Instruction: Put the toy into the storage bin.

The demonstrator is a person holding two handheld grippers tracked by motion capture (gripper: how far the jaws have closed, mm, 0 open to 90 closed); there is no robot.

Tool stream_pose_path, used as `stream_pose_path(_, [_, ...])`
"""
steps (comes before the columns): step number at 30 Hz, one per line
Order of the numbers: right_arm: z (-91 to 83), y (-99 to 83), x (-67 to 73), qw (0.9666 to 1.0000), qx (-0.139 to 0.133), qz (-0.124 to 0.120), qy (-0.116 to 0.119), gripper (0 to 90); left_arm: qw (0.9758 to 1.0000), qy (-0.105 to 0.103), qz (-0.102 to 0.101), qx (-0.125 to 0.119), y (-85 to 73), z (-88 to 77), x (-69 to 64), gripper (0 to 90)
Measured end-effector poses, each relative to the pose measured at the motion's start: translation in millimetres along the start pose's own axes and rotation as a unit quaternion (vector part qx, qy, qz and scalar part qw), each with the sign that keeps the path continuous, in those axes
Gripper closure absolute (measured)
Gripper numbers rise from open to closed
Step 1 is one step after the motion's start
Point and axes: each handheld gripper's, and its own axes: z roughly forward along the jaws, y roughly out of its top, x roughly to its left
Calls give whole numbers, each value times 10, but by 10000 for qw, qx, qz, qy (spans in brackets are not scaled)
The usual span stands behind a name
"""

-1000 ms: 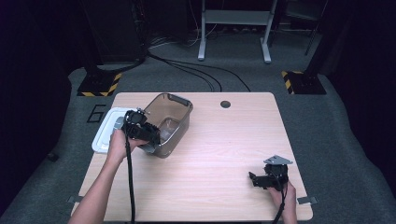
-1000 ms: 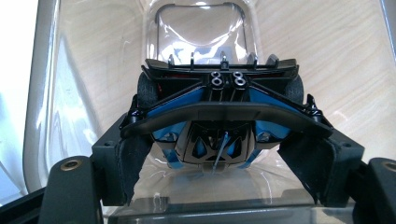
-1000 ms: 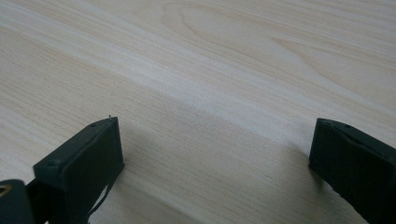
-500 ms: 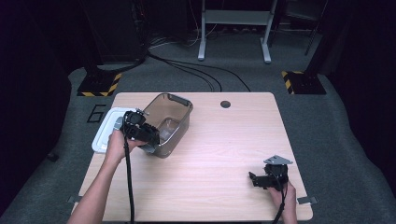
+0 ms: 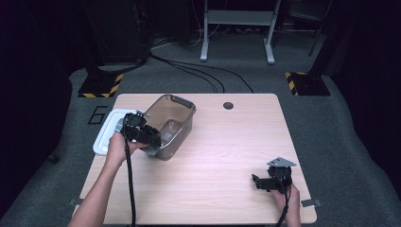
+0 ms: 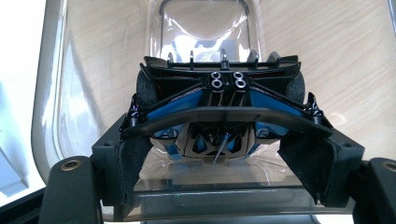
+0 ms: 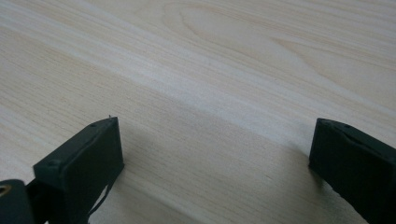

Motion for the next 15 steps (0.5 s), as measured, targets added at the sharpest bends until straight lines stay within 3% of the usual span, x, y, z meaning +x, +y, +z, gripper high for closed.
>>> stream_pose_path(7, [0, 0, -2, 10000, 1, -11, -10, 17, 10000, 62, -28, -59, -5, -11, 5, 230])
stream_pose_path(10, [0, 0, -1, 10000, 1, -7, -8, 17, 9993, 109, -143, -316, -22, -57, 11, 179])
stream_pose_path(15, [0, 0, 0, 10000, 0, -1, 0, 17, 9985, 143, -152, -503, -49, -189, 29, 149])
